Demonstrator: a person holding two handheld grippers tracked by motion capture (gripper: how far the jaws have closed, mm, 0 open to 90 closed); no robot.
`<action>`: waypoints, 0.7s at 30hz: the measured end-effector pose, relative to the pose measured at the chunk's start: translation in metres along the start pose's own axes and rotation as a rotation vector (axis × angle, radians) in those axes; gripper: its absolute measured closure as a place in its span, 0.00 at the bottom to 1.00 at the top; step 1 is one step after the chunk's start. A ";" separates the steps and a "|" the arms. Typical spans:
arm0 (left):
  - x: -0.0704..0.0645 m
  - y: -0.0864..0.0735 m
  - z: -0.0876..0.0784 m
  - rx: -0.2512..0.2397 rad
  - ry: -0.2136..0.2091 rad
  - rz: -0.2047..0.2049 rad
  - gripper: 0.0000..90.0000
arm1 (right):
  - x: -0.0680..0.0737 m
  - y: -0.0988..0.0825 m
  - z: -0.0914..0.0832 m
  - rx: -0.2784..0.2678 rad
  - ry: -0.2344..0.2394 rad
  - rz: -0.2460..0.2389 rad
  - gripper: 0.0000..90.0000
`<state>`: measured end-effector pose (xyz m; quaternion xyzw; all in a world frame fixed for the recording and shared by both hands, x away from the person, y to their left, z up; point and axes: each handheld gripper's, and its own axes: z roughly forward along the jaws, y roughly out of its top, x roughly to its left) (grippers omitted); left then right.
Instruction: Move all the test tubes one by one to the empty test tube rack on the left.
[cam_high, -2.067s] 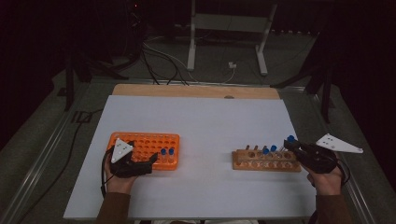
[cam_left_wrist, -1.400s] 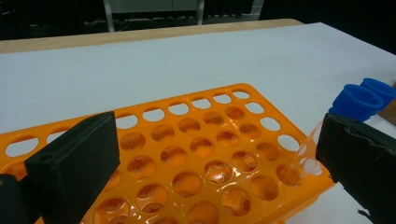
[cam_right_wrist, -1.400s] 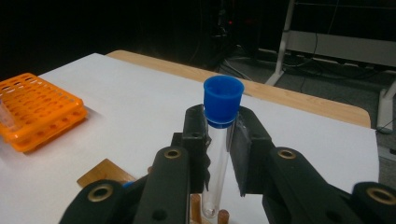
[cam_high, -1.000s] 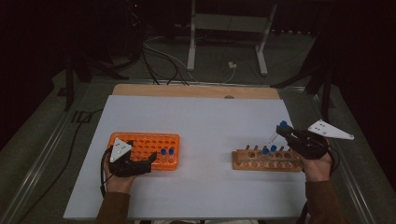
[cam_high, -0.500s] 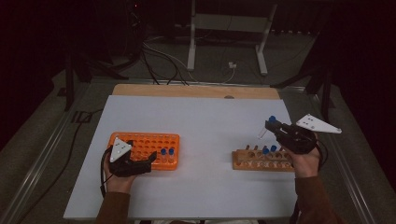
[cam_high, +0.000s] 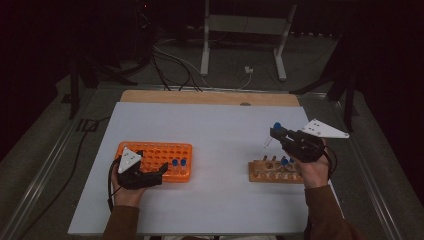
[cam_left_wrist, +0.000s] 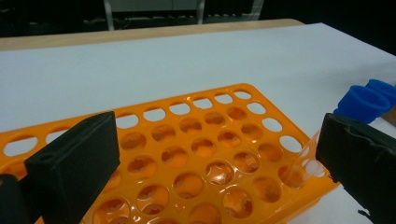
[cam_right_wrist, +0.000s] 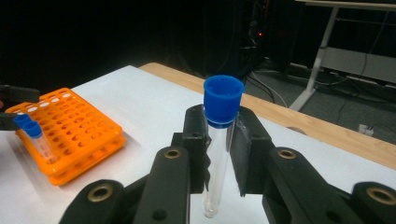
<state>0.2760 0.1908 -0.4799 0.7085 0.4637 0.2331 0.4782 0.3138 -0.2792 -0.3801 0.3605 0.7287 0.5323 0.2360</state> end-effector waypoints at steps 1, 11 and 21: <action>0.000 0.000 0.000 0.001 0.000 0.000 0.01 | 0.001 0.000 0.001 0.003 0.004 -0.001 0.86; 0.001 -0.001 -0.001 -0.002 0.006 -0.020 0.01 | 0.016 0.002 0.019 0.010 0.051 -0.004 0.86; 0.002 0.013 -0.003 -0.043 0.007 -0.045 0.01 | 0.032 0.003 0.036 0.019 0.094 -0.009 0.86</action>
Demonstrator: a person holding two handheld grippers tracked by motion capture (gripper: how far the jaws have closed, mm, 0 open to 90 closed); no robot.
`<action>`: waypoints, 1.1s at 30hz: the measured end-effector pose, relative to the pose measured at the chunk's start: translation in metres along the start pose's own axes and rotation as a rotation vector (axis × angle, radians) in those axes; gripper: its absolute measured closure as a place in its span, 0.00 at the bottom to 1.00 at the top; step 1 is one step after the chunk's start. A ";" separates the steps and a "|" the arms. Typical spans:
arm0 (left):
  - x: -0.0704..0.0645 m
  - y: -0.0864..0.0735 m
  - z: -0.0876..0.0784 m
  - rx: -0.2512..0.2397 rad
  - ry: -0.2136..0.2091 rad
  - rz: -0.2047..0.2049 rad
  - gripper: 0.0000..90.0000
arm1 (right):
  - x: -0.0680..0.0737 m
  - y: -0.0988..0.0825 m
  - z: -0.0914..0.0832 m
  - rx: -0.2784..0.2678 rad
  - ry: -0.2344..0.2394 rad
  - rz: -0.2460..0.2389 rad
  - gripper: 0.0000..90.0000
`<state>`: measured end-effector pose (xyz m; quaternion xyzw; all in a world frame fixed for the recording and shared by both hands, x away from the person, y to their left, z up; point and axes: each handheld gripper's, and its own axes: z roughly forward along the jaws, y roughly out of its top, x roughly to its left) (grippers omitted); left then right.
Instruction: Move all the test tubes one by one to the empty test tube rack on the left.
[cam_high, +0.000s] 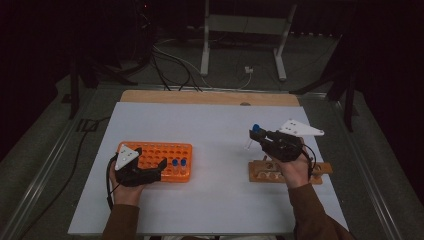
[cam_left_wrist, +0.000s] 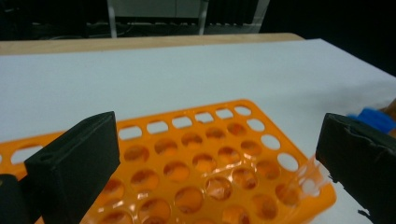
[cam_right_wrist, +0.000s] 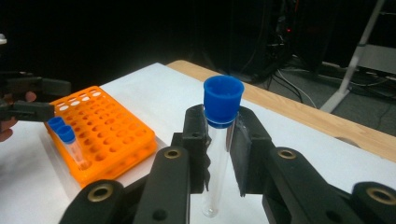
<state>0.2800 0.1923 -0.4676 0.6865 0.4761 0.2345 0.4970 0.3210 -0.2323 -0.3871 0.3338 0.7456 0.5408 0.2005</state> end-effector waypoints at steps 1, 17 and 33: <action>-0.001 0.002 0.000 -0.004 0.000 0.002 0.01 | 0.001 0.001 0.002 0.001 0.004 0.000 0.86; -0.035 0.046 0.007 -0.053 -0.076 0.078 0.01 | 0.021 0.011 0.024 0.016 0.039 -0.012 0.86; -0.079 0.058 0.030 -0.048 -0.181 0.134 0.02 | 0.039 0.019 0.045 0.026 0.094 -0.007 0.86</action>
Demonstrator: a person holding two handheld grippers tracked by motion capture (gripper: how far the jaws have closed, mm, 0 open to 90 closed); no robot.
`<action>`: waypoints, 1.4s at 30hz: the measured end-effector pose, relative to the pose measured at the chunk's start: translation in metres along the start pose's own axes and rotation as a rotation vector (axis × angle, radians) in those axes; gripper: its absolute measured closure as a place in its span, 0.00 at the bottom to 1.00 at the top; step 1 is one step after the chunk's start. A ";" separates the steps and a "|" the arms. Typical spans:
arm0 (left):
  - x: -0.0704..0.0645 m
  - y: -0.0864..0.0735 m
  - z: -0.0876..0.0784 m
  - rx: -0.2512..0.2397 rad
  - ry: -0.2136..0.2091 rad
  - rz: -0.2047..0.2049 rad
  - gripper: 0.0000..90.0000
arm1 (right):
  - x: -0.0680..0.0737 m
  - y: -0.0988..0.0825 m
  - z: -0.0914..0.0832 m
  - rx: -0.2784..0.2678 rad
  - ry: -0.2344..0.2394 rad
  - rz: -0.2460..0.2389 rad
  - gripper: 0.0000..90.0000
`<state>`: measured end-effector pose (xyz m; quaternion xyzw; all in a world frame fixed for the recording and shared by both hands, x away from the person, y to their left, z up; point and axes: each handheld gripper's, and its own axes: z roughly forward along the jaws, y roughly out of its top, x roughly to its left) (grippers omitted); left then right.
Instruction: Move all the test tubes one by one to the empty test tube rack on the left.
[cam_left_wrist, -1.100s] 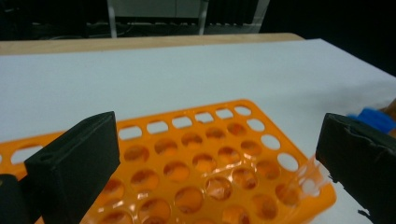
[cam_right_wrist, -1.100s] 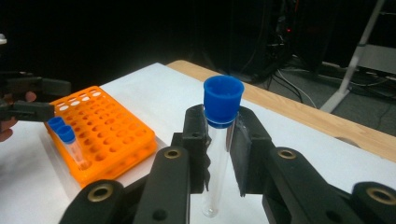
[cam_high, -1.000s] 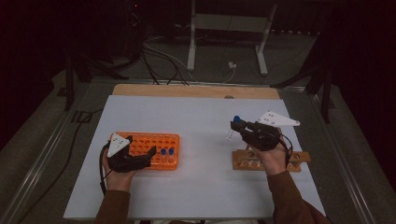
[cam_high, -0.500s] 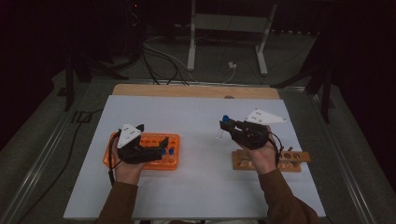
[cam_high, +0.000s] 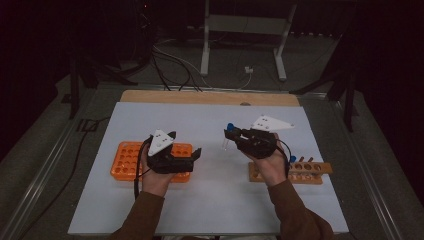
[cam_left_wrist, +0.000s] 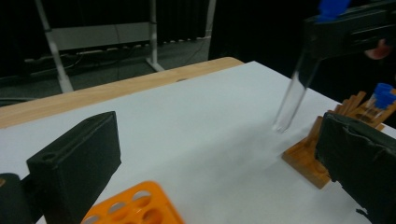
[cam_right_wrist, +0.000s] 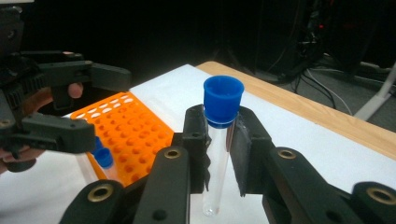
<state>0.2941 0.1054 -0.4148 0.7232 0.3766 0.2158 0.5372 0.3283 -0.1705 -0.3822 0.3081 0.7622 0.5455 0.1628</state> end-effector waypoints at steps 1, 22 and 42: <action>-0.002 0.001 0.001 0.000 -0.006 0.003 0.02 | 0.002 0.001 0.002 0.003 0.005 -0.001 0.86; -0.033 0.004 0.033 0.025 -0.065 0.062 0.28 | 0.025 0.004 0.020 0.027 0.093 -0.007 0.86; -0.031 -0.002 0.032 0.012 -0.117 0.078 0.86 | 0.027 0.003 0.024 0.061 0.149 -0.005 0.86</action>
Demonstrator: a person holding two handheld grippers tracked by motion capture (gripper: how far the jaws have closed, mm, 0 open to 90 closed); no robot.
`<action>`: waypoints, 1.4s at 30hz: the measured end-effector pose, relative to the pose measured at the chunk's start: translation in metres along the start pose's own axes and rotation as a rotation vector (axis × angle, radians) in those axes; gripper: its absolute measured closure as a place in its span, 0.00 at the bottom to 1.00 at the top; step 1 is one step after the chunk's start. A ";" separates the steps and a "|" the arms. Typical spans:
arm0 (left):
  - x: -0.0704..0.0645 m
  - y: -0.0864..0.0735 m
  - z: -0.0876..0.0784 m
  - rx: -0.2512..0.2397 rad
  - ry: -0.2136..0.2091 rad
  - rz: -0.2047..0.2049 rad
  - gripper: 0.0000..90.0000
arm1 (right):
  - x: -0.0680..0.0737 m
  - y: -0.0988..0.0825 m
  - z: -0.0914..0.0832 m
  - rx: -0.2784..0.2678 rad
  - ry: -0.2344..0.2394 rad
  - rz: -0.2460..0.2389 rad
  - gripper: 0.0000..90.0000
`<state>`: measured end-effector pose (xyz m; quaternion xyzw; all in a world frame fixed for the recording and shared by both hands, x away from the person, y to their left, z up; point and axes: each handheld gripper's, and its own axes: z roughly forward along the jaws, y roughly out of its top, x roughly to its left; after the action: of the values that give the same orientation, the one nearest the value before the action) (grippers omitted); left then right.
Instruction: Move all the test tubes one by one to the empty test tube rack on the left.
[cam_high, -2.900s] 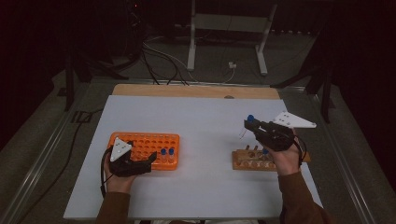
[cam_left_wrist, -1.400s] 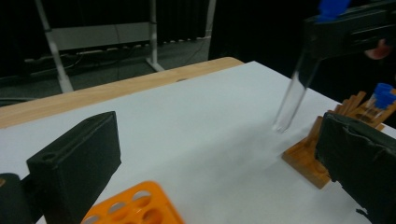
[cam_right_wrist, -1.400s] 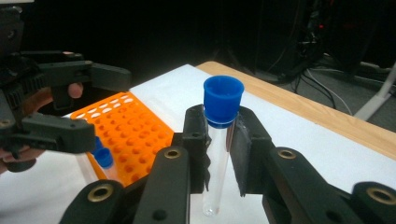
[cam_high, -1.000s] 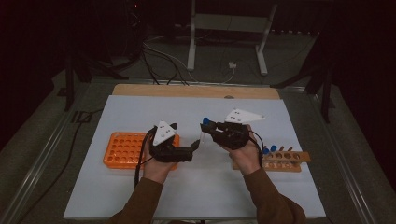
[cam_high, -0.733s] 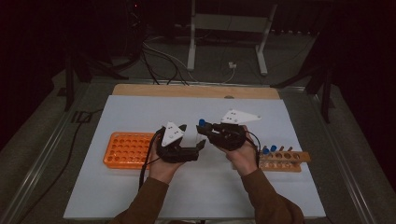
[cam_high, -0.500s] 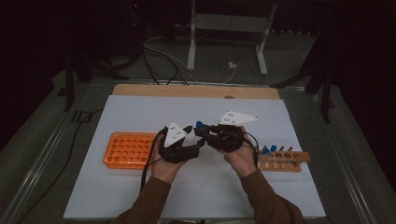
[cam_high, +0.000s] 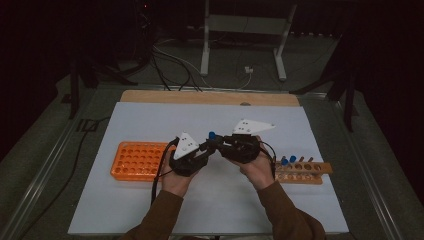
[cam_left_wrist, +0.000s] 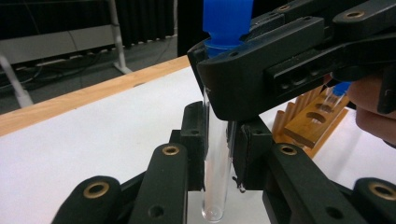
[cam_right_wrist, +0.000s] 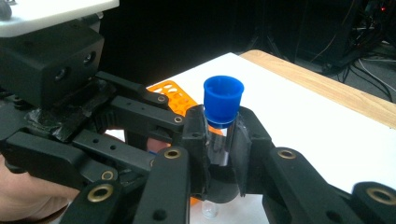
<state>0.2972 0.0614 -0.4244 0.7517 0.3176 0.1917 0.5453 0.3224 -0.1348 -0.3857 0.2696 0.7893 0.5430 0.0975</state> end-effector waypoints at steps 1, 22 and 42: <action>0.000 0.000 0.000 0.001 0.001 0.002 0.86 | 0.000 0.000 0.000 0.002 0.001 -0.002 0.86; 0.015 0.002 -0.012 -0.003 0.079 -0.061 0.87 | -0.019 -0.001 -0.022 -0.032 -0.086 0.050 0.17; 0.040 0.003 -0.043 -0.052 0.130 -0.088 0.87 | -0.055 -0.015 -0.064 -0.017 -0.221 0.082 0.00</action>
<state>0.2998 0.1186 -0.4093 0.7087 0.3799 0.2243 0.5506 0.3353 -0.2196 -0.3823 0.3590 0.7574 0.5202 0.1641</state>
